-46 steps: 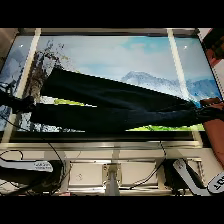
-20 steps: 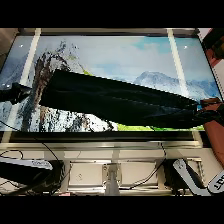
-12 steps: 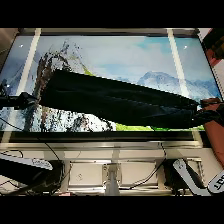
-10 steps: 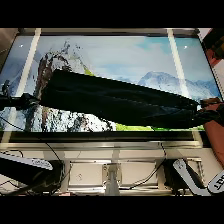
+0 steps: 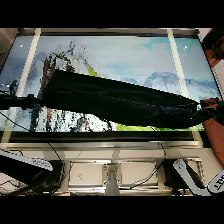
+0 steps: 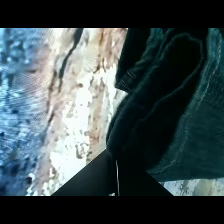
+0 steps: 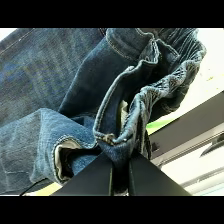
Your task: Fold the clothes and pants, and hang the long-sleeved shirts on hangers.
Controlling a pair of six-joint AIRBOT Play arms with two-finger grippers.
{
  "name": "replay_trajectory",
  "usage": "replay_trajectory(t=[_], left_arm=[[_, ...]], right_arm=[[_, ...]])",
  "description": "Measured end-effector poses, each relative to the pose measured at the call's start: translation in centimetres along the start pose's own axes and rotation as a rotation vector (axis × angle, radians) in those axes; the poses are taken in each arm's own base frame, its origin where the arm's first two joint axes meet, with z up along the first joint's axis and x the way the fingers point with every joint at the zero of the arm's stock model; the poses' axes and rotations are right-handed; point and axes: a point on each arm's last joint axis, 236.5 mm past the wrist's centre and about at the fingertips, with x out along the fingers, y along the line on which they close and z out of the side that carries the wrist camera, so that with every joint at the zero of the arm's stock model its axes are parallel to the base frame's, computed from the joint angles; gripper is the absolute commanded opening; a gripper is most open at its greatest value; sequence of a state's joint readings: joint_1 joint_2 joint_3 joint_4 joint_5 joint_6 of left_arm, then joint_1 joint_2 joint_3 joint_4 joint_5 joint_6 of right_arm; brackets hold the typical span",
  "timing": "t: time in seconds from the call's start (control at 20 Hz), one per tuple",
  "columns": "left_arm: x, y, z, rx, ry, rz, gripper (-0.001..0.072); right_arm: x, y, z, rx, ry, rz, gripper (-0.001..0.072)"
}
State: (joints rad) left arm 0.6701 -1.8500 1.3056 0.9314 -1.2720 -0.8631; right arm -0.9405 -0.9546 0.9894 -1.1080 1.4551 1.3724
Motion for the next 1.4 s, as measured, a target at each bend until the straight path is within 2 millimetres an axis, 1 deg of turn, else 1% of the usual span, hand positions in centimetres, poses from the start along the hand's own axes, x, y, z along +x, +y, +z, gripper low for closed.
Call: replay_trajectory(t=[0.1,0.2,0.3,0.35,0.45,0.5,0.7,0.75,0.85,0.95,1.05,1.1,1.2,1.4], left_arm=[[0.3,-0.4,-0.3,0.01,0.021,-0.006,0.0024],[0.0,-0.8,-1.0,0.033,0.063,-0.003,0.0023],[-1.3,-1.2,-1.8,0.058,0.107,0.005,0.0022],[-2.5,-1.6,-1.8,0.068,0.115,0.007,0.002],[-5.6,-4.4,-0.9,0.095,0.079,-0.057,0.002],[-7.4,-5.3,-0.4,0.107,0.051,-0.074,0.002],[-16.1,-10.0,2.5,0.164,-0.194,-0.171,0.002],[-18.0,-10.7,3.2,0.171,-0.261,-0.185,0.002],[-21.3,-11.5,3.8,0.159,-0.365,-0.207,0.0019],[-23.5,-11.0,4.3,0.108,-0.441,-0.205,0.0019],[-25.2,-10.5,4.6,0.066,-0.501,-0.206,0.0019],[-25.7,-10.0,4.7,0.045,-0.519,-0.201,0.002],[-26.5,-9.9,4.9,0.028,-0.547,-0.206,0.0019],[-27.1,-9.5,5.2,0.003,-0.575,-0.202,0.002]], right_arm=[[0.0,0.3,0.0,0.002,0.0,0.012,0.0052],[-0.2,0.8,0.0,0.001,0.003,0.032,0.0052],[-0.9,1.5,0.0,-0.01,0.005,0.047,0.0052],[-1.5,2.0,0.2,-0.02,0.004,0.054,0.0052],[-3.0,2.8,0.9,-0.035,-0.02,0.059,0.0052],[-3.8,3.2,1.5,-0.04,-0.043,0.06,0.0051],[-6.9,4.8,3.6,-0.073,-0.137,0.058,0.005],[-7.4,4.8,4.0,-0.08,-0.153,0.05,0.005],[-7.9,4.4,4.2,-0.082,-0.161,0.023,0.0049],[-8.0,3.6,4.3,-0.08,-0.157,-0.012,0.005],[-7.8,2.8,4.1,-0.071,-0.136,-0.04,0.005],[-7.7,2.4,4.0,-0.064,-0.125,-0.053,0.005],[-7.4,1.8,3.7,-0.051,-0.094,-0.073,0.005],[-7.1,1.1,3.3,-0.04,-0.065,-0.092,0.005]])
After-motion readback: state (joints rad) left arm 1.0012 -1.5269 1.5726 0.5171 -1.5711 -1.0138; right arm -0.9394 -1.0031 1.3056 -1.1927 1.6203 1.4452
